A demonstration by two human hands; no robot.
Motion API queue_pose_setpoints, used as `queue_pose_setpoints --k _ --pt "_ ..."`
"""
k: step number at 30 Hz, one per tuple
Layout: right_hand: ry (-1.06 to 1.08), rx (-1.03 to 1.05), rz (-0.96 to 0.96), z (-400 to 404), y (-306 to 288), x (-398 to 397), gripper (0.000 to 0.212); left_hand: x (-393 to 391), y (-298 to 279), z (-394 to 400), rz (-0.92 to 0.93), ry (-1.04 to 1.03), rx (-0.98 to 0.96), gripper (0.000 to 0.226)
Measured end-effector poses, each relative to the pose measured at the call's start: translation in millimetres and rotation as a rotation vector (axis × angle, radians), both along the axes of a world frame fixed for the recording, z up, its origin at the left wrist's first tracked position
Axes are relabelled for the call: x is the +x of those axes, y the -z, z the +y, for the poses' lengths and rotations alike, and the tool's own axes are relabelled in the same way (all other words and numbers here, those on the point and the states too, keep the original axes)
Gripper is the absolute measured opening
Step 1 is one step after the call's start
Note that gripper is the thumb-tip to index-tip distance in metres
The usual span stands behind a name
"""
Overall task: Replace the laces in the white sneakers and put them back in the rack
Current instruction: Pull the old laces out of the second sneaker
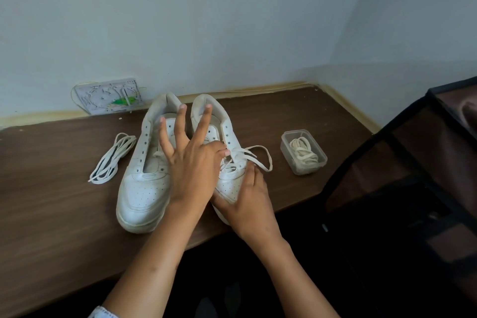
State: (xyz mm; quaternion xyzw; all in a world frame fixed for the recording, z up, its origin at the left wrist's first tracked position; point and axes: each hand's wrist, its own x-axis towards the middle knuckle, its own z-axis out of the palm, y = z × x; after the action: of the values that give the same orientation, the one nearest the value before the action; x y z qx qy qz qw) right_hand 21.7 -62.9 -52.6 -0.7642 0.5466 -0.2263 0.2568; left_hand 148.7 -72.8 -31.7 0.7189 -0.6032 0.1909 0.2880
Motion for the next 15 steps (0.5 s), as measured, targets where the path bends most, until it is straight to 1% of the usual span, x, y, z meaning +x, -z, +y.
queue_pose_setpoints --k 1,4,6,9,11,12,13,15 --pt "-0.001 -0.002 0.006 0.1 0.2 0.5 0.108 0.9 1.6 -1.0 0.0 0.014 -0.004 0.001" --pt "0.005 -0.007 0.007 0.9 1.0 1.0 0.108 2.6 7.8 -3.3 -0.01 0.045 -0.089 0.007" --pt "0.009 -0.014 0.018 0.7 1.8 0.7 0.108 3.1 6.1 -2.4 0.073 0.002 -0.218 0.014" --pt "0.016 -0.02 0.026 -0.2 1.7 0.1 0.106 11.8 -4.4 0.3 0.24 -0.11 -0.483 0.007" --pt "0.019 -0.013 0.028 -1.0 2.1 0.1 0.106 23.3 -11.2 2.9 0.326 -0.171 -0.597 0.008" --pt "0.02 -0.009 0.026 -0.8 2.5 0.2 0.107 28.9 -12.8 4.8 0.333 -0.199 -0.592 0.011" --pt "0.023 -0.007 0.025 -0.8 2.6 0.3 0.107 32.9 -13.1 6.5 0.331 -0.213 -0.547 0.012" --pt "0.026 -0.004 0.03 -0.4 1.8 0.7 0.106 37.9 -9.4 9.2 0.332 -0.202 -0.412 0.007"
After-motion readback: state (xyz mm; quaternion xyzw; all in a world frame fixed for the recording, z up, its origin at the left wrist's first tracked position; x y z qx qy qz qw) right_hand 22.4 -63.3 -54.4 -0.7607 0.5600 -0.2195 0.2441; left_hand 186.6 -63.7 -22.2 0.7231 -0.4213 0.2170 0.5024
